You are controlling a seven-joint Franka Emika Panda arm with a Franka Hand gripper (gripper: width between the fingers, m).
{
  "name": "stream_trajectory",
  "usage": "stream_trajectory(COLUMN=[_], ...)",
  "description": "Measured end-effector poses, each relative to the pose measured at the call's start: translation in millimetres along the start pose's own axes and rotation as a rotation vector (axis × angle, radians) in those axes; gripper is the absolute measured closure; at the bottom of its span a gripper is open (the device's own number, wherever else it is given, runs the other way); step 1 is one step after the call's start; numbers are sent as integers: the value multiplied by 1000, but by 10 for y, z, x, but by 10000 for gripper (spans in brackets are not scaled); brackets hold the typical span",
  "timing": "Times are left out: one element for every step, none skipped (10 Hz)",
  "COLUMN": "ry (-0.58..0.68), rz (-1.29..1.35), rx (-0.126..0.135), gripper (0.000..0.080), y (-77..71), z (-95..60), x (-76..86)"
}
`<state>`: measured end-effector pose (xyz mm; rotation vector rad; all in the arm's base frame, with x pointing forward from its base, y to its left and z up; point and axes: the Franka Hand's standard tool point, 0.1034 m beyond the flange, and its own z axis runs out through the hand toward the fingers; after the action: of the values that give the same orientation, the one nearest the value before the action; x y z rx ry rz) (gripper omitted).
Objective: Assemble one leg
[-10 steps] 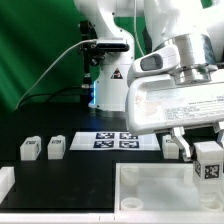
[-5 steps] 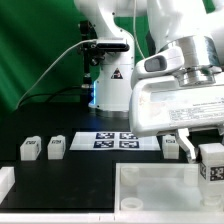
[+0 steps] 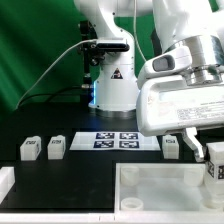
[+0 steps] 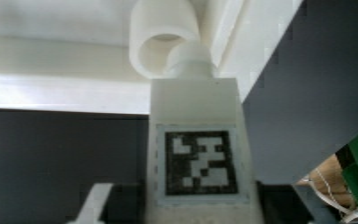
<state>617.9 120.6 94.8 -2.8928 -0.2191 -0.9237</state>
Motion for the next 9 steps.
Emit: stream_trajectory(ry=[2,1,-8,-14,-20,-25,-26,-14,-12], rz=[0,4,7,10,12,13,14,14,13], rx=[-4,-7,-9,-10,-10,-9,-9,-11,-10], gripper=[508,508,508,508,508,508,508,508,508], y=[32,70,108,127,132,129,123,112,101], z=[-2,-1,20,39,58,76,105,125,133], x=[-4,-17,-57,-87,-117,-142,-166,-143,-135])
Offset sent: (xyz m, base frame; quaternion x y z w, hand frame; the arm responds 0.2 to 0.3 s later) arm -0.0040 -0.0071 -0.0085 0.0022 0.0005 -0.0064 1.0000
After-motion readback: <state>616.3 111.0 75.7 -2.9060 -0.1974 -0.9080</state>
